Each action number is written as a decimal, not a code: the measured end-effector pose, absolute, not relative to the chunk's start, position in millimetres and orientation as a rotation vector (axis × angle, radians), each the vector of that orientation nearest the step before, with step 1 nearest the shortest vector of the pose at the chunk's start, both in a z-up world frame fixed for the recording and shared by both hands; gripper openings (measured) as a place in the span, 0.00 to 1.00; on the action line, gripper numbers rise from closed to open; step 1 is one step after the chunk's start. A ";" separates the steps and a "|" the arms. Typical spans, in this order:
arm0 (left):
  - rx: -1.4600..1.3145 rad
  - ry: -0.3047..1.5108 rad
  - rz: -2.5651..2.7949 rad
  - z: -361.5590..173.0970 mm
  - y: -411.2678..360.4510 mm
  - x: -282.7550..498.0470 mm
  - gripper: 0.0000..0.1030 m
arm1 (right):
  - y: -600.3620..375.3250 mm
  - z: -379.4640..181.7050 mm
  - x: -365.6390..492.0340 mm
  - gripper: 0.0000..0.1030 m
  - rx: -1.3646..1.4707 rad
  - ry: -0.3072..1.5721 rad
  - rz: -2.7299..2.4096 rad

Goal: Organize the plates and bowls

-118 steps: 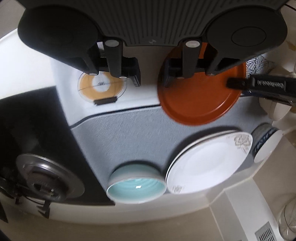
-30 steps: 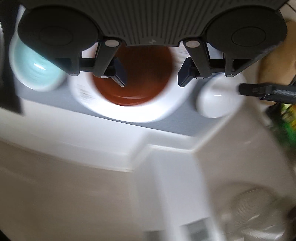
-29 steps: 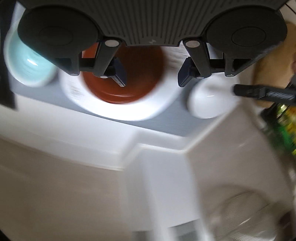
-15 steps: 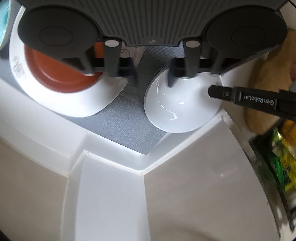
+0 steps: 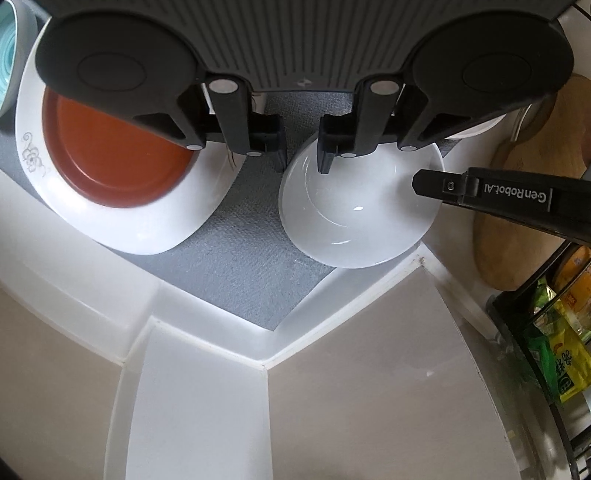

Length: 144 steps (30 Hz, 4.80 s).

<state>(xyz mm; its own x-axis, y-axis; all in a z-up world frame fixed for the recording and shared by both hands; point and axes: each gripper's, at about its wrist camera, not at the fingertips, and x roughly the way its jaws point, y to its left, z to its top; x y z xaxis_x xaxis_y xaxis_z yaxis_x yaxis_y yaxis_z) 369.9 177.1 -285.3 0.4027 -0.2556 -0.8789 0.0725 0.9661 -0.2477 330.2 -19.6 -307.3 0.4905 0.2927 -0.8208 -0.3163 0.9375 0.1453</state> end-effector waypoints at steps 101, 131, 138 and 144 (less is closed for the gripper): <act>0.083 1.326 -0.505 -293.4 -183.4 323.4 0.32 | -361.2 -319.0 205.8 0.24 0.391 0.916 0.061; -0.092 1.358 -0.375 -240.7 -120.3 285.2 0.34 | -327.6 -283.3 204.7 0.28 0.426 0.889 0.231; -0.145 1.318 -0.205 -221.1 -37.9 284.3 0.34 | -249.0 -271.7 243.3 0.28 0.356 0.905 0.413; -0.215 1.313 -0.047 -217.5 39.4 274.8 0.34 | -164.2 -267.6 266.5 0.28 0.281 0.938 0.568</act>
